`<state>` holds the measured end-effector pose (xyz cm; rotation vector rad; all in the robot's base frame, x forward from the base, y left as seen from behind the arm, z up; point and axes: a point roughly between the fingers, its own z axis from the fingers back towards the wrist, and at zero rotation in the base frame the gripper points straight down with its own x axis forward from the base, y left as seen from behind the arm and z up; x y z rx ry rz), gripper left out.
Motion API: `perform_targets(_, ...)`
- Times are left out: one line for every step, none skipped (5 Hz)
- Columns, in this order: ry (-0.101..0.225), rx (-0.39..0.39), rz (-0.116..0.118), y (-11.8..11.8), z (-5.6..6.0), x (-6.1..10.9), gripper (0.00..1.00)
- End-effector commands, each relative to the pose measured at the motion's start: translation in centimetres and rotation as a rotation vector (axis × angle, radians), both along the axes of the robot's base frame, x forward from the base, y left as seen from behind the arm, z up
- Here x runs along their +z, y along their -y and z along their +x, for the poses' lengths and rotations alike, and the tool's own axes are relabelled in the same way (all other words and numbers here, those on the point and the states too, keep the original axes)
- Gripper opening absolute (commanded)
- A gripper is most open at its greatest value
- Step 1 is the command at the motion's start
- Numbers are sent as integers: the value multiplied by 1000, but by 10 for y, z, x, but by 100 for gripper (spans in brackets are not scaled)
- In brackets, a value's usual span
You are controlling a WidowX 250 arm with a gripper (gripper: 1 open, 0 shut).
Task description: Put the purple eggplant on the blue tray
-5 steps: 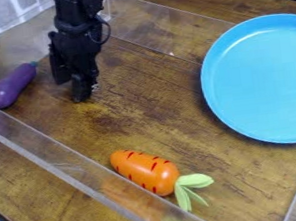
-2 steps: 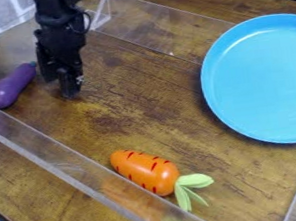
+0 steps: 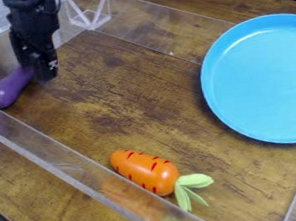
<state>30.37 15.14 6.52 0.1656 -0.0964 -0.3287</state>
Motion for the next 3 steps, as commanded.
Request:
perform_targets(77, -8, 30, -10, -5, 21, 100)
perform_targets(90, 1, 27, -28, -7, 19, 100)
perform_targets(94, 4, 21, -36, -10, 14, 100)
